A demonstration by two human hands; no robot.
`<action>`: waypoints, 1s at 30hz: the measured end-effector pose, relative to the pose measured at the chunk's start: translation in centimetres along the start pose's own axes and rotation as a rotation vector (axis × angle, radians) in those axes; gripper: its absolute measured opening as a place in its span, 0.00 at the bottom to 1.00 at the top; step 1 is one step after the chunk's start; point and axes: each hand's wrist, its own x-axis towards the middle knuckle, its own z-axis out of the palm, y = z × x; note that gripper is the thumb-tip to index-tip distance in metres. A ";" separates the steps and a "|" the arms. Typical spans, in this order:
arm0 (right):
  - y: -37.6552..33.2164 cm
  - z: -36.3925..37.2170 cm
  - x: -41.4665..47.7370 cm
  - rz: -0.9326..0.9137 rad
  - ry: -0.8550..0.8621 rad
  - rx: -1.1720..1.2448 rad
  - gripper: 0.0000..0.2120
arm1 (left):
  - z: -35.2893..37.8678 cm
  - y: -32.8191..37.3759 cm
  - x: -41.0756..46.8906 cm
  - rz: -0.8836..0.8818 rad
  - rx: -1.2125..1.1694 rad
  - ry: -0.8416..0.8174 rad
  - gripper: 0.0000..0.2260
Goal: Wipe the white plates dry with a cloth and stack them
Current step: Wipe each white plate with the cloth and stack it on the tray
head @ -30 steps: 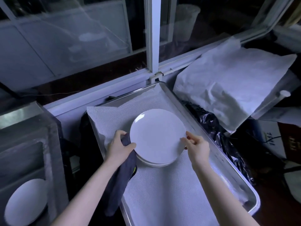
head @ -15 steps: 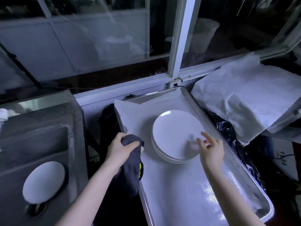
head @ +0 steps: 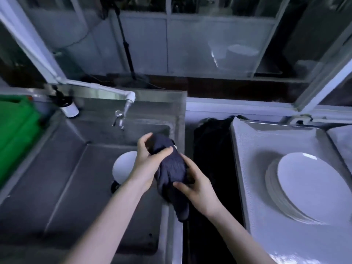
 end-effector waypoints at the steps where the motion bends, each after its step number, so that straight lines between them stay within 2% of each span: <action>1: -0.4 1.5 1.0 0.005 0.030 0.019 0.33 | -2.0 0.3 0.1 -0.022 -0.015 -0.012 0.33; 3: -1.2 4.4 2.8 0.029 0.060 0.070 0.26 | -6.1 0.9 0.5 -0.025 -0.011 -0.066 0.36; 6: -2.1 9.0 5.3 0.142 0.032 0.287 0.17 | -12.3 1.1 1.0 -0.008 0.160 -0.197 0.32; 8: -2.8 12.2 6.6 0.267 -0.017 0.508 0.14 | -16.1 0.1 1.3 -0.141 0.186 -0.276 0.39; 10: -3.1 15.3 8.0 0.334 -0.061 0.571 0.13 | -19.2 -1.4 1.7 -0.310 0.178 -0.307 0.43; 12: -3.2 18.1 9.6 0.344 -0.067 0.511 0.13 | -21.8 -2.8 2.4 -0.390 0.194 -0.297 0.39; 16: -1.7 21.4 12.7 0.433 -0.063 0.310 0.13 | -25.0 -5.0 4.6 -0.513 0.236 -0.201 0.22; 20: 2.3 22.0 16.4 0.570 0.021 0.118 0.10 | -27.3 -7.5 8.2 -0.522 0.346 -0.024 0.21; 23: 6.7 21.7 19.7 0.719 0.113 0.021 0.10 | -28.7 -8.8 10.8 -0.585 0.344 -0.019 0.11; 24: 8.4 21.7 20.8 0.759 0.122 -0.011 0.10 | -29.2 -9.4 11.8 -0.612 0.332 -0.016 0.11; 25: 10.1 21.9 22.0 0.792 0.124 -0.043 0.10 | -29.6 -10.0 12.8 -0.639 0.322 0.002 0.14; 28: 14.8 22.8 24.6 0.879 0.129 -0.122 0.15 | -30.2 -12.2 15.9 -0.703 0.306 0.094 0.32; 30: 17.7 23.6 25.7 0.946 0.135 -0.142 0.18 | -30.2 -13.5 17.6 -0.742 0.299 0.139 0.39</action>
